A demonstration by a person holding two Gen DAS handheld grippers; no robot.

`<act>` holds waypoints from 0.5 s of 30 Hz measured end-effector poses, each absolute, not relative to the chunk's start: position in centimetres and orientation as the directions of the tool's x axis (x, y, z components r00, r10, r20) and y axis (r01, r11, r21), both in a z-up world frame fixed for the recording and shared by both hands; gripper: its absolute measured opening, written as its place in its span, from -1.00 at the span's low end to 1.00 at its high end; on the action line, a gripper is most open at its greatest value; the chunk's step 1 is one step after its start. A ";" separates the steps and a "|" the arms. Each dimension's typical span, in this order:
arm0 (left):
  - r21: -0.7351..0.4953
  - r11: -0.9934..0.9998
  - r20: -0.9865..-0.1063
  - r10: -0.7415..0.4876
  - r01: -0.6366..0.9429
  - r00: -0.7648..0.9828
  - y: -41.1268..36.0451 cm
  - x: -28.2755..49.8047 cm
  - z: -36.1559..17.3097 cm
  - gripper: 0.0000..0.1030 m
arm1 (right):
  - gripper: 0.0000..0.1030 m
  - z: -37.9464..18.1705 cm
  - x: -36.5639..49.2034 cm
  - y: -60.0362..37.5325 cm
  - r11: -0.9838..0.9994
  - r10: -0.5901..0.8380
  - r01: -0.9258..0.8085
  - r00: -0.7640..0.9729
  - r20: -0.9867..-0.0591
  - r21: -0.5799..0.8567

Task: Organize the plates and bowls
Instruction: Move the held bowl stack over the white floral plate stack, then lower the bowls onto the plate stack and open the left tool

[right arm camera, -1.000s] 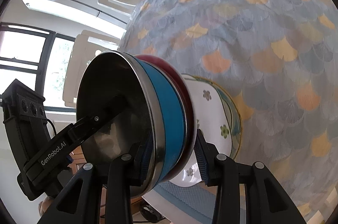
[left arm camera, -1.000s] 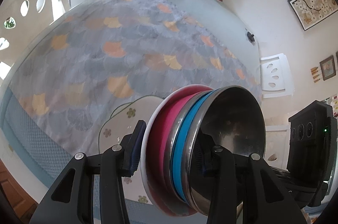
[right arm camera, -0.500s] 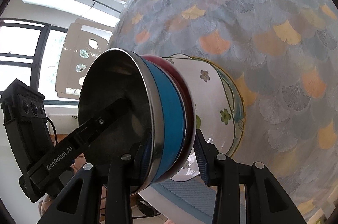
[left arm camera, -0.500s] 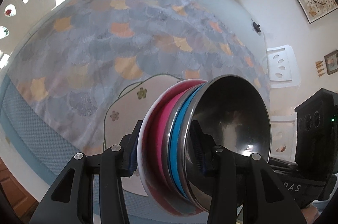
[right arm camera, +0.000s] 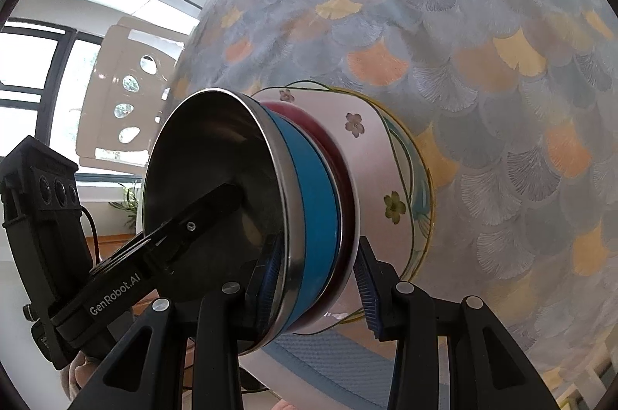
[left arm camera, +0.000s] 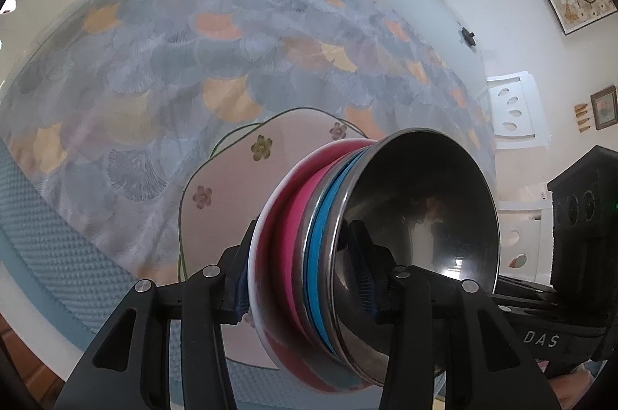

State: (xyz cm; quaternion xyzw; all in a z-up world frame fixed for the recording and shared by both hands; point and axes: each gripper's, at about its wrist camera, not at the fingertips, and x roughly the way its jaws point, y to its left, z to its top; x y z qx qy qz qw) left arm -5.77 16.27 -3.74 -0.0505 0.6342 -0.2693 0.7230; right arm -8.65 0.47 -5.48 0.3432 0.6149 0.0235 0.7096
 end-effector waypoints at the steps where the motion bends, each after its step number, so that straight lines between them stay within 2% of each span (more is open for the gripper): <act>1: -0.414 0.849 -0.890 -0.453 0.328 0.052 16.3 -5.8 -3.8 -0.17 | -0.26 -5.6 -8.6 0.5 0.762 0.456 0.392 0.240 -0.857 0.515; 12: -0.372 0.852 -0.909 -0.414 0.369 0.040 15.7 -4.7 -3.6 -0.17 | -0.27 -5.4 -8.3 0.3 0.749 0.459 0.406 0.250 -0.852 0.523; 15: -0.345 0.850 -0.916 -0.397 0.398 0.054 15.8 -4.7 -2.4 -0.08 | -0.27 -5.0 -8.3 0.1 0.741 0.466 0.413 0.250 -0.849 0.529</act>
